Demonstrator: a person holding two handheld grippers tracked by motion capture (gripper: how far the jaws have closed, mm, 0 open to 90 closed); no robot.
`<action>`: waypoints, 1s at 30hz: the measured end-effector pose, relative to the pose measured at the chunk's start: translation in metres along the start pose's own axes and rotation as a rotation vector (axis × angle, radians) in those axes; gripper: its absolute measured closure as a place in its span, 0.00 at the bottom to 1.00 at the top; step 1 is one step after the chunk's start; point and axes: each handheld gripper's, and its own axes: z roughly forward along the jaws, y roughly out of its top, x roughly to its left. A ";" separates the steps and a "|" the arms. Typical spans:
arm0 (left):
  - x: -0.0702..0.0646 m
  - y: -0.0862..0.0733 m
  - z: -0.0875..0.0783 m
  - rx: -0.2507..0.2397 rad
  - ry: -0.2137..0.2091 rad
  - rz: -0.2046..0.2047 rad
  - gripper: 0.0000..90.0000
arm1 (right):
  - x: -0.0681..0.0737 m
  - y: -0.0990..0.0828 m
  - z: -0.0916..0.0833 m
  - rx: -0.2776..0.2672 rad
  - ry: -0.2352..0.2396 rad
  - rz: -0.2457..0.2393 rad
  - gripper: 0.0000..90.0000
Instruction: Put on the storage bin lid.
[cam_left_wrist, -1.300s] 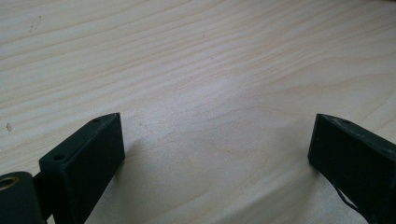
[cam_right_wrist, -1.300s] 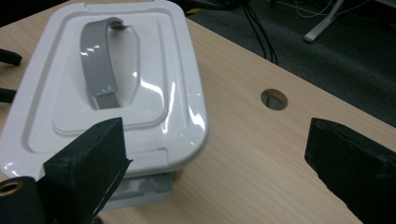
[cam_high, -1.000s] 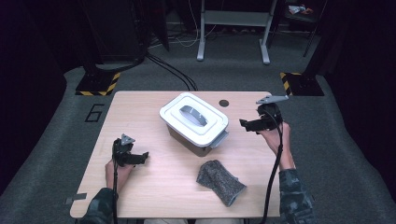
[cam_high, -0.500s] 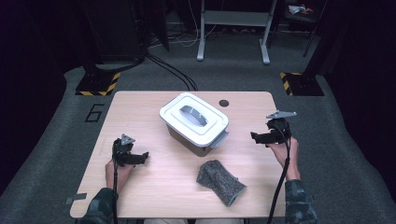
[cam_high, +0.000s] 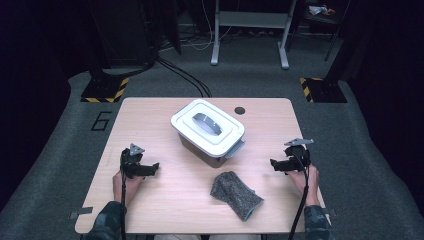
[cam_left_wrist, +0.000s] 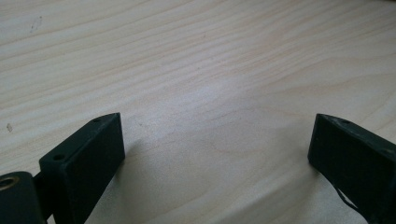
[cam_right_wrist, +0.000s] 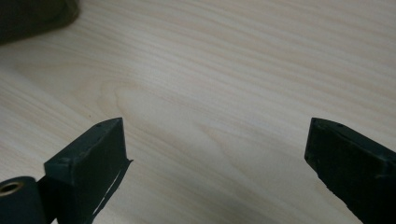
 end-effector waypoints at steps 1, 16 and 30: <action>0.000 0.000 0.000 0.007 0.000 0.002 0.04 | 0.001 -0.003 0.001 0.000 -0.002 0.009 0.05; 0.000 0.000 0.000 0.001 0.000 0.003 0.04 | 0.016 -0.045 0.001 0.008 -0.052 -0.002 0.05; 0.000 0.000 0.000 0.003 -0.001 0.001 0.04 | 0.012 -0.071 -0.007 -0.058 -0.021 0.066 0.03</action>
